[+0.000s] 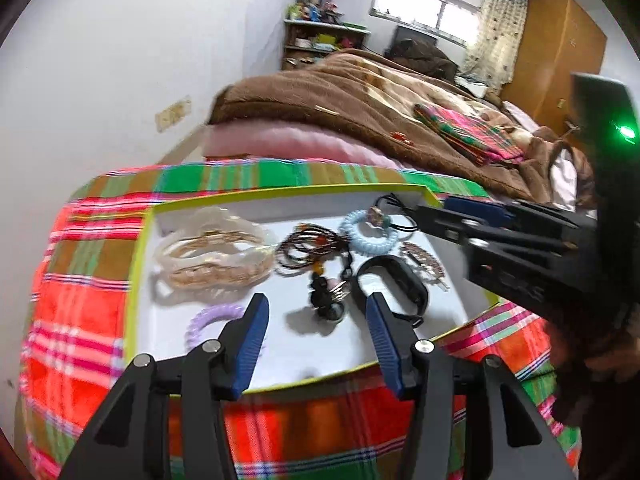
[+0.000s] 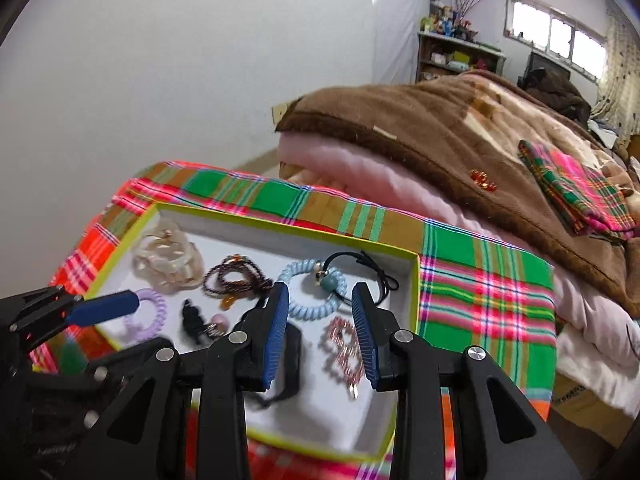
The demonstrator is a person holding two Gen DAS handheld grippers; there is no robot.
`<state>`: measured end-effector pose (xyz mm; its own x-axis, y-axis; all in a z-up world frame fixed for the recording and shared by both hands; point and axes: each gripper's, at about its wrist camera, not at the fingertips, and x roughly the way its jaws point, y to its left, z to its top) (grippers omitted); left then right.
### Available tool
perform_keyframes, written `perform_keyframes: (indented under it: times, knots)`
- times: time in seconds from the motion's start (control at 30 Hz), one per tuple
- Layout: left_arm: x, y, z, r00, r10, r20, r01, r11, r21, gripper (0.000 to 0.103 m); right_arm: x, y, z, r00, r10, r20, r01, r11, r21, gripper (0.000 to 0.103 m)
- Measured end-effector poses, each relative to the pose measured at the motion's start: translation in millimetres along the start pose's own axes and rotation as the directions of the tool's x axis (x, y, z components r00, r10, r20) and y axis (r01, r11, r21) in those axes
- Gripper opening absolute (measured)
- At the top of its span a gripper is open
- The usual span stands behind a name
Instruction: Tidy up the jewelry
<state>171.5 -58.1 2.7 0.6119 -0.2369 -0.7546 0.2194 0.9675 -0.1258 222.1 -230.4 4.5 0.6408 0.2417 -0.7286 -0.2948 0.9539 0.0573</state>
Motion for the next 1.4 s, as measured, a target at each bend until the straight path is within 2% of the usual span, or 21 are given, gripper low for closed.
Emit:
perform_keyframes:
  times: [0.2,0.33,0.43,0.8,1.4]
  knots:
    - [-26.0,-1.0,-12.6,0.996,0.070,0.058,-0.070,0.998,-0.011,0.053,-33.3,10.0,-22.7,0.997,-0.036,0.063,0.033,0.998,0.047,0.034]
    - [-43.4,-4.6,-21.7,0.987,0.124,0.102,-0.124,0.992,-0.009,0.053,-55.6,20.1,-39.5,0.994,-0.049,0.101,0.042,0.997,0.065,0.034]
    - [-52.1,-5.4,-26.1,0.983,0.140,0.117,-0.138,0.990,-0.021,0.053,-68.0,28.4,-48.8,0.991,-0.062,0.119,0.054,0.996,0.067,0.034]
    - [-76.8,-4.5,-39.8,0.974,0.153,0.167,-0.147,0.988,-0.048,0.053,-99.9,41.6,-75.3,0.980,-0.109,0.167,0.091,0.990,0.107,0.034]
    - [-91.0,-3.8,-50.2,0.969,0.168,0.183,-0.158,0.985,-0.070,0.053,-112.2,48.8,-86.0,0.974,-0.115,0.195,0.092,0.988,0.121,0.034]
